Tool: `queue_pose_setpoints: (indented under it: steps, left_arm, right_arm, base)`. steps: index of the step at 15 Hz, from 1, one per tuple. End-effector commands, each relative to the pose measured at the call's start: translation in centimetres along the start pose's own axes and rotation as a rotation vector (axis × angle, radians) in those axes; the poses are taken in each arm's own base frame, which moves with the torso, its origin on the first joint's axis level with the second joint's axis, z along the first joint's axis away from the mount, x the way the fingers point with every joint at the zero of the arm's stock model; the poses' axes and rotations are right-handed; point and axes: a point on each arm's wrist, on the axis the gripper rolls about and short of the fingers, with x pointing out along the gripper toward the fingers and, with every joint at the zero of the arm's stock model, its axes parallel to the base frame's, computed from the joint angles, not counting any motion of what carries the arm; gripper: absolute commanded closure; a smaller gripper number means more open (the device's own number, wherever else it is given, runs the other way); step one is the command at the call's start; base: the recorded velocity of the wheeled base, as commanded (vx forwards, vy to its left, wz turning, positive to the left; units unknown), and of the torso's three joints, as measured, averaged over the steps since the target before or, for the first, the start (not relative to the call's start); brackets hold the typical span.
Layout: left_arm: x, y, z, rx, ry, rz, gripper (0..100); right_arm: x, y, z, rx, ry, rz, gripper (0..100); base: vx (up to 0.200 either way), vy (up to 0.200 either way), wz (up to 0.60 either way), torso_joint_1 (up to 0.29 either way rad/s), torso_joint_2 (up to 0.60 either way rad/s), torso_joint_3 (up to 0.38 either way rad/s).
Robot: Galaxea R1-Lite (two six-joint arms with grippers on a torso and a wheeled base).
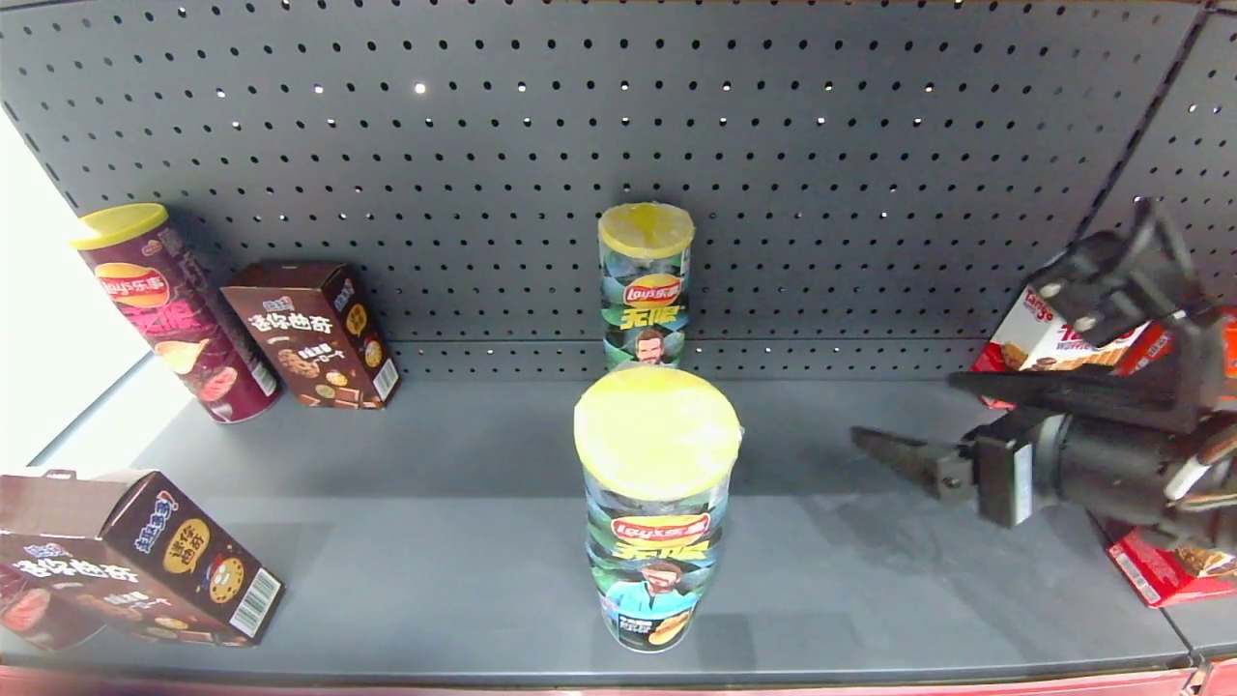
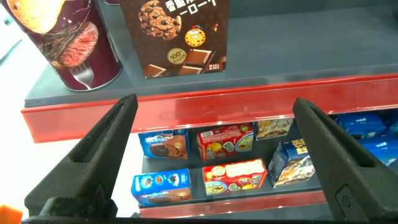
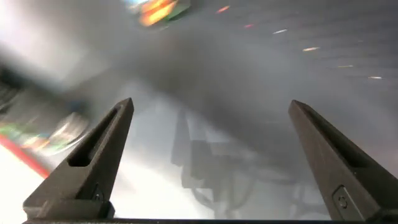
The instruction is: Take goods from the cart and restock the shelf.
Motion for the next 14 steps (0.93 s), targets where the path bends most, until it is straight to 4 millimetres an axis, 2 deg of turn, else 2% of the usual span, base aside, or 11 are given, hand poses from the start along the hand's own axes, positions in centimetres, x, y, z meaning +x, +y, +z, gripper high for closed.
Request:
queue_pose_setpoints:
  steps: [1, 3, 4, 7, 9, 11, 12, 14]
  left_arm:
    - [0.0, 0.0, 0.0, 0.001, 0.002, 0.001, 0]
    - [0.0, 0.0, 0.0, 0.001, 0.003, -0.001, 0]
    - [0.0, 0.0, 0.0, 0.001, 0.002, 0.001, 0]
    - [0.0, 0.0, 0.0, 0.002, 0.003, -0.002, 0]
    - [0.0, 0.0, 0.0, 0.002, 0.002, -0.002, 0]
    - [0.0, 0.0, 0.0, 0.002, 0.002, -0.002, 0]
    - [0.0, 0.0, 0.0, 0.002, 0.002, 0.001, 0]
    - [0.0, 0.0, 0.0, 0.004, 0.002, -0.002, 0]
  right_arm:
    - [-6.5, -4.2, 1.5, 0.067, -0.186, -0.213, 0]
    - [-10.8, -5.3, 0.4, 0.084, -0.27, -0.34, 0]
    - [-13.0, -5.1, -0.9, 0.085, -0.299, -0.389, 0]
    - [-17.7, -3.4, -7.0, 0.069, -0.35, -0.43, 0]
    - [-19.4, -2.3, -11.1, 0.067, -0.339, -0.431, 0]
    - [-20.2, -1.7, -13.7, 0.071, -0.331, -0.432, 0]
    - [-20.4, -1.3, -15.7, 0.076, -0.324, -0.423, 0]
    - [-19.4, -1.2, -17.6, 0.107, -0.311, -0.416, 0]
  base:
    - [0.0, 0.0, 0.0, 0.0, 0.0, 0.0]
    - [0.0, 0.0, 0.0, 0.0, 0.0, 0.0]
    - [0.0, 0.0, 0.0, 0.0, 0.0, 0.0]
    - [0.0, 0.0, 0.0, 0.0, 0.0, 0.0]
    - [0.0, 0.0, 0.0, 0.0, 0.0, 0.0]
    - [0.0, 0.0, 0.0, 0.0, 0.0, 0.0]
    - [0.0, 0.0, 0.0, 0.0, 0.0, 0.0]
    - [0.0, 0.0, 0.0, 0.0, 0.0, 0.0]
